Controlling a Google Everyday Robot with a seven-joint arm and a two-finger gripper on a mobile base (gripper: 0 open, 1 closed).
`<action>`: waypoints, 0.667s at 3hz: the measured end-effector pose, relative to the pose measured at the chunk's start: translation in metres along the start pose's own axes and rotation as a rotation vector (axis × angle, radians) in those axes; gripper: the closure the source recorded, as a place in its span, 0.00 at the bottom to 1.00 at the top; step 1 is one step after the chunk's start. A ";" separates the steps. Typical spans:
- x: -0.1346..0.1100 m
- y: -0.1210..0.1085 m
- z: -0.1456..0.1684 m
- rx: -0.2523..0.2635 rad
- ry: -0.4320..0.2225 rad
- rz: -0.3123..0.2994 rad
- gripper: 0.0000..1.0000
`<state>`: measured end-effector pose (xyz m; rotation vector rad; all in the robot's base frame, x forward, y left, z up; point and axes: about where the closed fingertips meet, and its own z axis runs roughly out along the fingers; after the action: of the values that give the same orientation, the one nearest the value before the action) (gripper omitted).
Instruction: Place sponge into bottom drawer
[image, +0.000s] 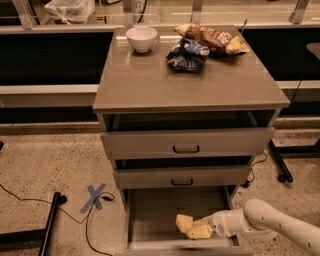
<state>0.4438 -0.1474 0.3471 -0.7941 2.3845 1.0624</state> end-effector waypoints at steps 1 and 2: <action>-0.005 -0.045 0.005 0.127 -0.152 -0.041 1.00; -0.004 -0.115 0.011 0.317 -0.327 -0.092 1.00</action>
Offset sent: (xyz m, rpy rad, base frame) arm 0.1296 -0.1130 -0.1120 -0.1073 -0.6145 -0.5406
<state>0.5219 -0.2009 0.2812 -0.5626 2.1401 0.6910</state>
